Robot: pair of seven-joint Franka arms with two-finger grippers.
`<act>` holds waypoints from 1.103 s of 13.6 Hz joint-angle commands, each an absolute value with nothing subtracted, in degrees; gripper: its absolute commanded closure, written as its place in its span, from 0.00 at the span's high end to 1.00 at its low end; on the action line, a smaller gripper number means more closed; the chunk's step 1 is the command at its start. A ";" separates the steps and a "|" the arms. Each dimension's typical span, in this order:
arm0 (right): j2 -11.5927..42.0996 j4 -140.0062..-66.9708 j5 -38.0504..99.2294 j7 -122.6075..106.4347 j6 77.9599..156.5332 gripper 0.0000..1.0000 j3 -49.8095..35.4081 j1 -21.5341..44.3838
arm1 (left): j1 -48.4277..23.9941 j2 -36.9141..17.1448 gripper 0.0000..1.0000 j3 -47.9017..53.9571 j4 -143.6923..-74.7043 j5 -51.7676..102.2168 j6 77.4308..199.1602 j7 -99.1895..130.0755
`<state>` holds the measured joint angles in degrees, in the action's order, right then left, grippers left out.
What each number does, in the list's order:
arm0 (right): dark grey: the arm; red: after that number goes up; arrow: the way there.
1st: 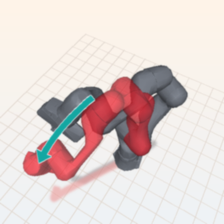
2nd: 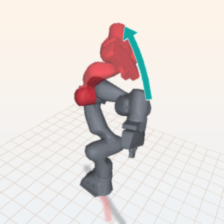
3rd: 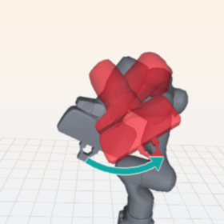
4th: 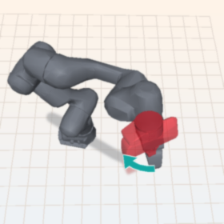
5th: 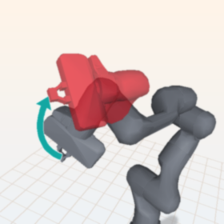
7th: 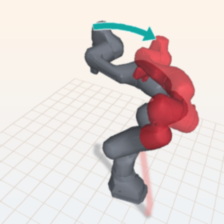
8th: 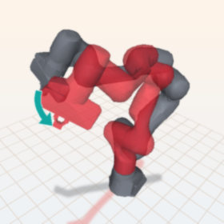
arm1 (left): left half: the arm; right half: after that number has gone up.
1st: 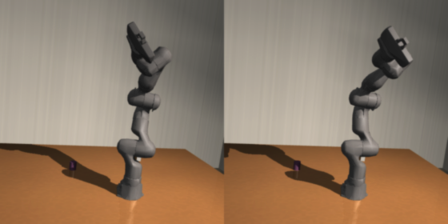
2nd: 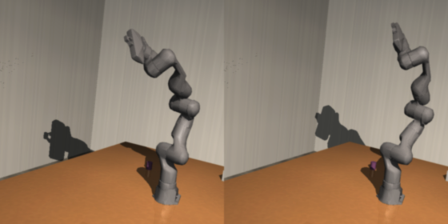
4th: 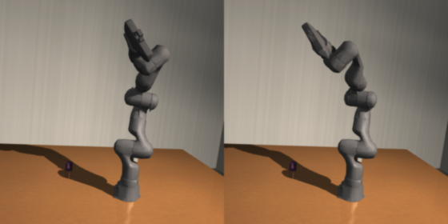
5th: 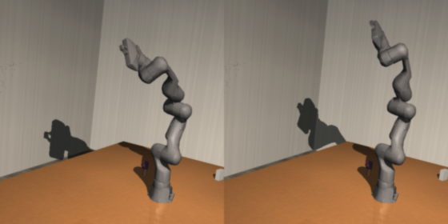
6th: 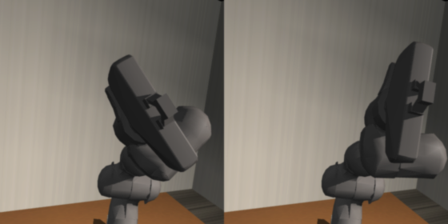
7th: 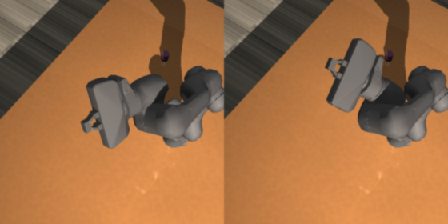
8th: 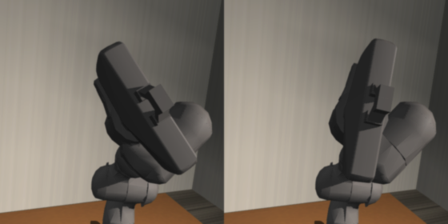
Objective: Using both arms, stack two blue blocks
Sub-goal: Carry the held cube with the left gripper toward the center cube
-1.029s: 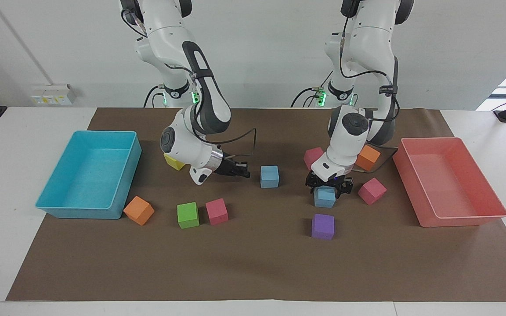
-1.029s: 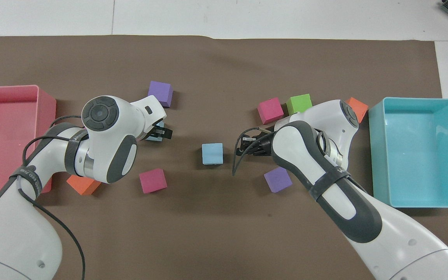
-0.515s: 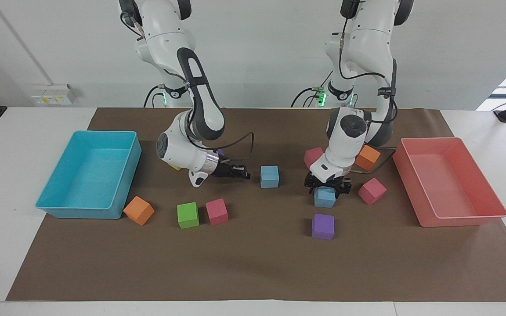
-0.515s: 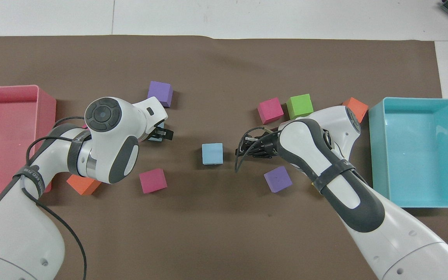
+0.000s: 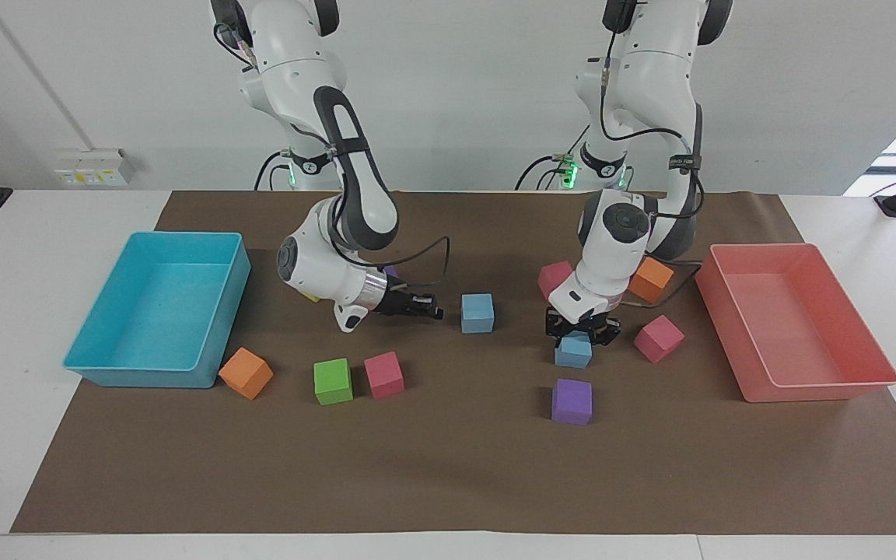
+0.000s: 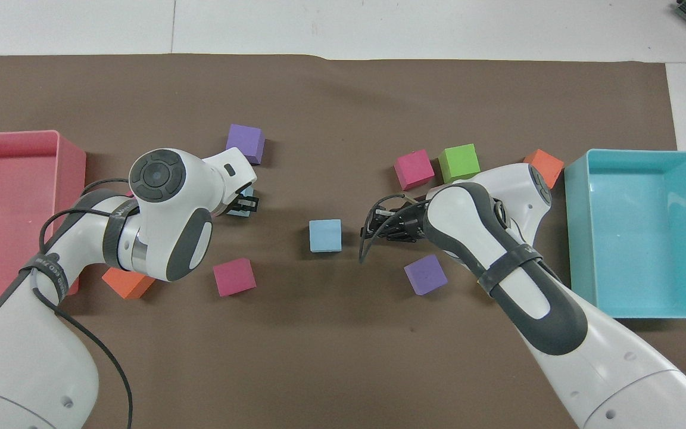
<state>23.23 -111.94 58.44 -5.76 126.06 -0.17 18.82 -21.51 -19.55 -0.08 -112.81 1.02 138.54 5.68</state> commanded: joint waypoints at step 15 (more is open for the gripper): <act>23.03 -112.94 60.56 -7.82 127.79 0.00 -0.79 18.46 | -37.25 -18.19 0.59 -0.88 -98.88 -1.93 124.63 35.59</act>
<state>23.23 -112.24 58.44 -5.76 126.57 -0.20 18.87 -35.02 -15.86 0.15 -101.70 -0.82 126.00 33.76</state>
